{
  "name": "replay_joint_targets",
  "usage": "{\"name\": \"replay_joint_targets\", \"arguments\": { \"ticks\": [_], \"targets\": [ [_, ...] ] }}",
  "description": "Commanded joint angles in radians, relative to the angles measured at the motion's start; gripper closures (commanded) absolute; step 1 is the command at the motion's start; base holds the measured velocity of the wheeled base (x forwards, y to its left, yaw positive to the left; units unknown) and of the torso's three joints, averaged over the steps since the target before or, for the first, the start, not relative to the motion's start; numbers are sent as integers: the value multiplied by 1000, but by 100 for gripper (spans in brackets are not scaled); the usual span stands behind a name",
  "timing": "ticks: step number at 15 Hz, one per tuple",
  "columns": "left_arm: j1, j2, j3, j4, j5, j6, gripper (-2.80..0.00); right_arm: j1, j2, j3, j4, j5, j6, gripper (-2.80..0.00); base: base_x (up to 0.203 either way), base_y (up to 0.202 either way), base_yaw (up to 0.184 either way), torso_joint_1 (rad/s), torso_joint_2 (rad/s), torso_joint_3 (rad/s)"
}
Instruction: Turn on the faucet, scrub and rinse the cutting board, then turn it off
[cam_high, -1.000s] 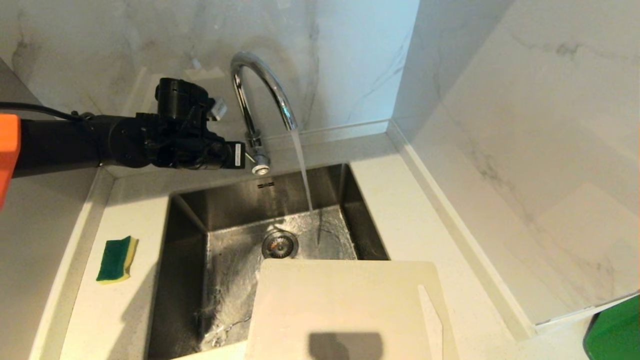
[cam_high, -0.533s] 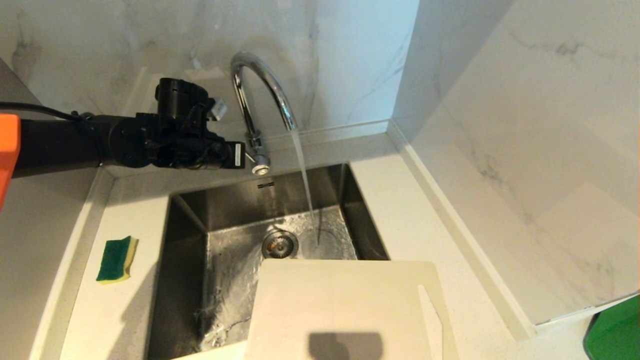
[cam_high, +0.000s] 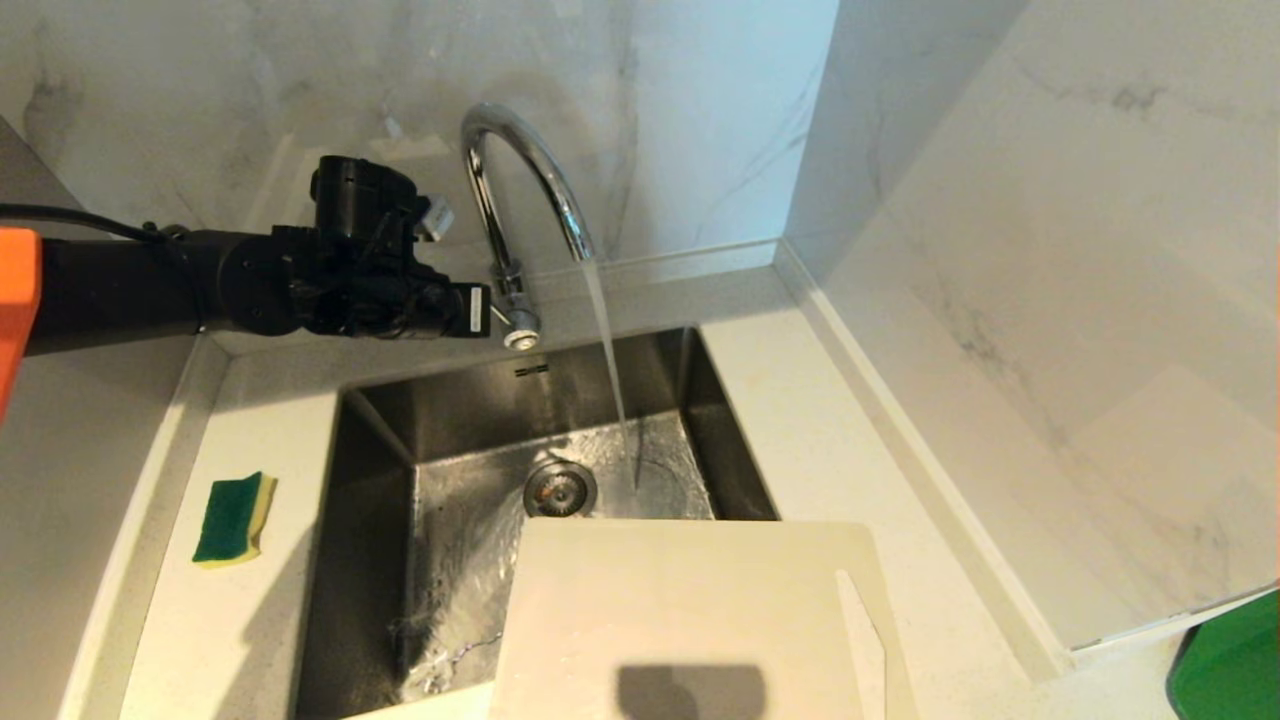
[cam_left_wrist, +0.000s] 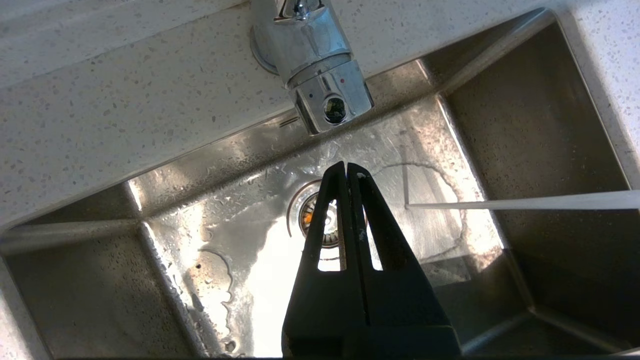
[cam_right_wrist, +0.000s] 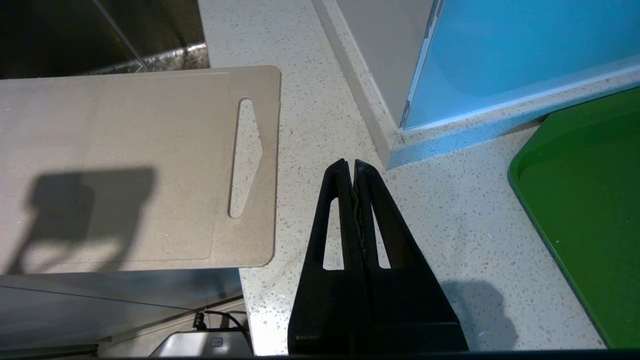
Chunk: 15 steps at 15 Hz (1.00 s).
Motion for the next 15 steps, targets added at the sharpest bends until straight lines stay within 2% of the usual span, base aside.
{"name": "replay_joint_targets", "arguments": {
  "ticks": [1, 15],
  "targets": [
    [0, 1, 0, 1, 1, -1, 0, 0, 0, 2, 0, 0, 0, 0, 0, 0, 0, 0, 0, 0],
    [0, 1, 0, 1, 1, -1, 0, 0, 0, 2, 0, 0, 0, 0, 0, 0, 0, 0, 0, 0]
  ]
}}
